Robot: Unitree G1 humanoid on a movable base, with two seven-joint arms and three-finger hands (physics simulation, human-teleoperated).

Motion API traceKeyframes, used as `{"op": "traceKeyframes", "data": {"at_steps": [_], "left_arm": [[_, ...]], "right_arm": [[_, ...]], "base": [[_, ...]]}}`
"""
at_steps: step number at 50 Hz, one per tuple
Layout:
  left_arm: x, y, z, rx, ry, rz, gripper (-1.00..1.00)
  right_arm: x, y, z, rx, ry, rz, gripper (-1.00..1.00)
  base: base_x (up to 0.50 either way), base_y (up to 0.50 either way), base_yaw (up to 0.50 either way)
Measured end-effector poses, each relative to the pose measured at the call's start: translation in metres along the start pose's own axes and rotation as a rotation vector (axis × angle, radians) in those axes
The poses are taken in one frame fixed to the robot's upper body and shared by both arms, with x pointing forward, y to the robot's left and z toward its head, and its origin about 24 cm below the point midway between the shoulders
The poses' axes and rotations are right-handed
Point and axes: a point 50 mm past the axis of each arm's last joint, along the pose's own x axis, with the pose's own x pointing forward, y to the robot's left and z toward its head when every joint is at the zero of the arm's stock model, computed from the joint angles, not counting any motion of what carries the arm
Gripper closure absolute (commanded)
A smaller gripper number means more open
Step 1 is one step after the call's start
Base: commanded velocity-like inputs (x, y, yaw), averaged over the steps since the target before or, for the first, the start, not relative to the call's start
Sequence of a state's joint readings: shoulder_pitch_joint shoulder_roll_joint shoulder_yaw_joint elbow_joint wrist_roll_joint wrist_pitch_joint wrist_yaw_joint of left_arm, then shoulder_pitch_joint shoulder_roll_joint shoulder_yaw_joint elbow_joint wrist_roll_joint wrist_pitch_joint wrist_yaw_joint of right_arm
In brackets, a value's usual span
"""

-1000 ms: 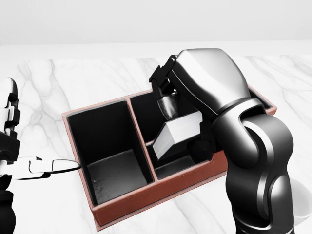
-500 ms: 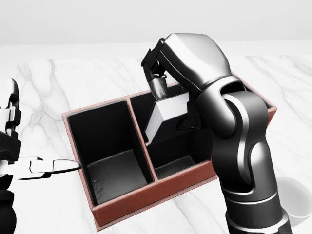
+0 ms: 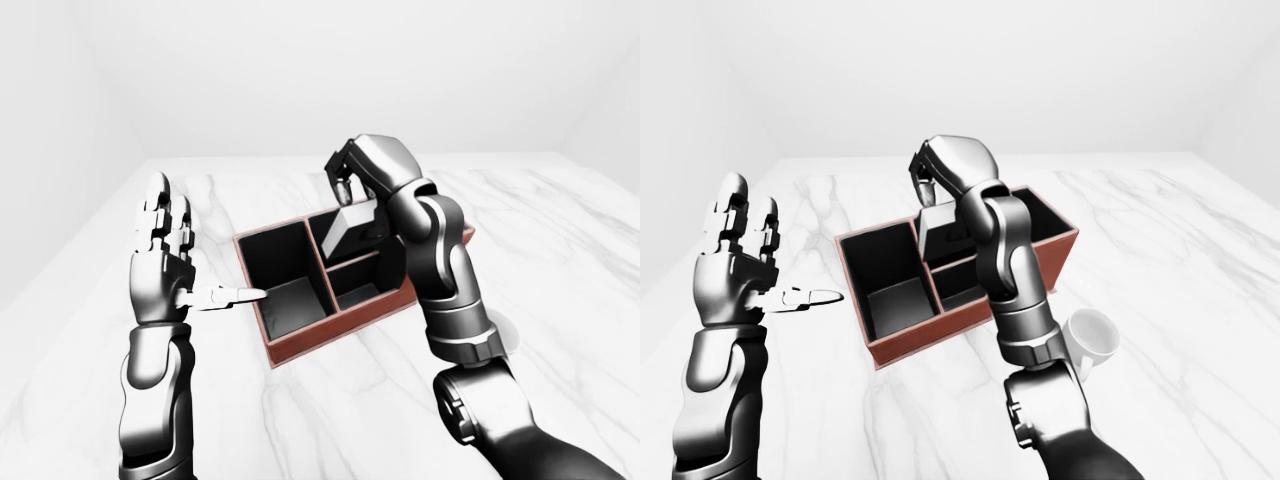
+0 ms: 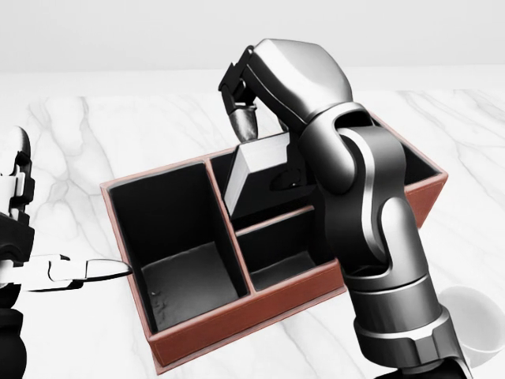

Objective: Pick up the book and place it in the front compartment of the caddy.

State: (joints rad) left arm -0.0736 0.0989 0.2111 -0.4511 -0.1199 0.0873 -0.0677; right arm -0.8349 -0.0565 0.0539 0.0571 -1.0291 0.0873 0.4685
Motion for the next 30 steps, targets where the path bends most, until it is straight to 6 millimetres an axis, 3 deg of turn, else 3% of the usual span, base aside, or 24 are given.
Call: {"op": "traceKeyframes", "data": {"at_steps": [30], "left_arm": [[0.000,-0.001,-0.001,-0.001,0.002,-0.002,-1.00]], "right_arm": [[0.023,0.003,-0.008,0.017,0.037,-0.012,1.00]], "base": [[0.00,0.00,0.00]]}}
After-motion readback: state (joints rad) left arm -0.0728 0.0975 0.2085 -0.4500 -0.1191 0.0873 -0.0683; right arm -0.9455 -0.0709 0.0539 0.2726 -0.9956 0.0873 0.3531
